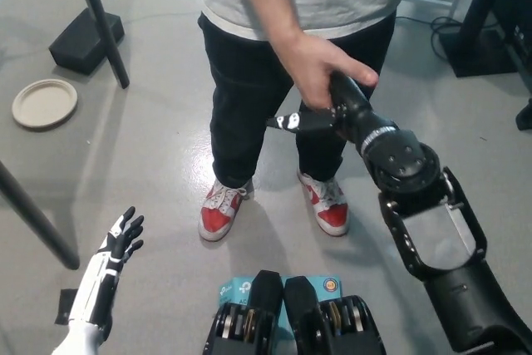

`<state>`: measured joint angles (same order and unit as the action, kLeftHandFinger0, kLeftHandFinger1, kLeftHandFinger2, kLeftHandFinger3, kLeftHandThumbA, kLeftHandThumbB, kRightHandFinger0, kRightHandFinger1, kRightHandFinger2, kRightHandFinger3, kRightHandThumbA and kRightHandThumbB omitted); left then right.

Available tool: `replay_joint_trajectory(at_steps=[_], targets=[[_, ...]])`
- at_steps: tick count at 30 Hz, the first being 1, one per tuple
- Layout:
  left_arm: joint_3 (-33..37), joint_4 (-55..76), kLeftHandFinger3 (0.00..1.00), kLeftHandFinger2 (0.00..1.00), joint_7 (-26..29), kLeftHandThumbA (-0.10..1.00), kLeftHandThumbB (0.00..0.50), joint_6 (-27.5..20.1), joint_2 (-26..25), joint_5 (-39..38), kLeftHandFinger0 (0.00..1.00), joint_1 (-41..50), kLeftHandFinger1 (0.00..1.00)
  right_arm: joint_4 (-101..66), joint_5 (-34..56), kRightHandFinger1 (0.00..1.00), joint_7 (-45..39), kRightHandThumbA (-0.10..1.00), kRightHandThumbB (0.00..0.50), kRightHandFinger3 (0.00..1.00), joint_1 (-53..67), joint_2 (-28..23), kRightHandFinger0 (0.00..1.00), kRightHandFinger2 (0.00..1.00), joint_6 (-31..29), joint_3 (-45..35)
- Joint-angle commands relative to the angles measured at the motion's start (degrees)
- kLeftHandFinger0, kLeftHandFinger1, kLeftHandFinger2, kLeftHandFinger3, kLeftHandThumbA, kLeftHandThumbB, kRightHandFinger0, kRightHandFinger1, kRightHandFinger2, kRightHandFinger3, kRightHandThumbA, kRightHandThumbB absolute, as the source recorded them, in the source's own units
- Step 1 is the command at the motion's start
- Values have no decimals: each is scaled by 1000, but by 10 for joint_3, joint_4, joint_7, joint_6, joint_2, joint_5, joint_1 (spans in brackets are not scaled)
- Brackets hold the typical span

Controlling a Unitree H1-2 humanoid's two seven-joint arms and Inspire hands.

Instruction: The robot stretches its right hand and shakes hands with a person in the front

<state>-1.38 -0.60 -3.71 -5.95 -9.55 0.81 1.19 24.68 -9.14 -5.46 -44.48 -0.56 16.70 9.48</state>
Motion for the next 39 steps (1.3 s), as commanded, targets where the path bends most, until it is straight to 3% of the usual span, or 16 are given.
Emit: replay_joint_trajectory(at_steps=[1,7,8,9,10,11,12,15,16,17,27,28,29,31,33,39], targets=[[-3,16,1000,1000,-2,1000,153,-15,0,-7,1000,-6,1000,-3,-23,1000,21,966,339,1000,-58,20,1000,1000,3,10],[-2,21,1000,1000,-2,1000,153,-7,-1,-3,1000,-5,1000,4,-40,1000,38,882,342,1000,-81,35,1000,1000,20,11],[-2,21,1000,1000,-1,1000,154,-7,-1,-2,1000,-6,1000,10,-46,1000,48,669,311,1000,-86,39,1000,1000,19,10],[-1,21,1000,1000,-1,1000,156,-7,-2,0,1000,-7,1000,19,-54,1000,63,546,308,1000,-92,46,1000,1000,16,9],[-1,21,1000,1000,-1,1000,157,-7,-2,0,1000,-7,1000,19,-55,1000,63,542,309,1000,-93,46,1000,1000,16,8],[-2,20,1000,1000,-1,1000,156,-6,-1,-1,1000,-8,1000,25,-60,1000,70,328,284,1000,-93,46,1000,1000,13,9],[-1,19,1000,1000,-1,1000,154,-5,-1,-2,1000,-9,1000,32,-69,1000,79,204,276,1000,-93,46,1000,1000,7,11],[-1,19,1000,1000,-1,1000,152,-5,-1,-2,1000,-9,1000,34,-71,1000,80,200,270,1000,-94,47,1000,1000,6,10],[-1,21,1000,1000,-4,1000,151,-2,-1,-5,1000,-13,1000,41,-79,1000,99,18,259,1000,-84,46,1000,1000,-20,9],[-1,22,1000,1000,-4,1000,151,-2,-1,-5,1000,-13,1000,42,-80,1000,102,-9,260,1000,-83,46,1000,1000,-23,9],[0,16,1000,1000,2,1000,167,-9,-2,6,1000,-12,1000,-94,-89,1000,98,59,231,1000,-22,40,1000,1000,-6,7],[-1,16,1000,1000,1,1000,140,-12,-3,6,1000,-11,1000,-212,-83,1000,76,84,217,1000,-1,40,1000,1000,24,7],[-2,16,1000,1000,0,1000,149,-12,-4,4,1000,-10,1000,-284,-83,1000,62,88,207,1000,9,39,1000,1000,45,9],[-1,16,1000,1000,0,1000,157,-10,-5,5,1000,-11,1000,-350,-88,1000,54,83,219,1000,12,35,1000,1000,55,11],[-1,16,1000,1000,-1,1000,164,-8,-3,1,1000,-9,1000,-423,-94,1000,41,155,237,1000,13,35,1000,1000,89,12],[-4,11,1000,1000,-6,1000,149,-16,-6,-7,1000,-18,1000,-552,-103,1000,13,130,247,1000,-1,42,1000,1000,102,1]])
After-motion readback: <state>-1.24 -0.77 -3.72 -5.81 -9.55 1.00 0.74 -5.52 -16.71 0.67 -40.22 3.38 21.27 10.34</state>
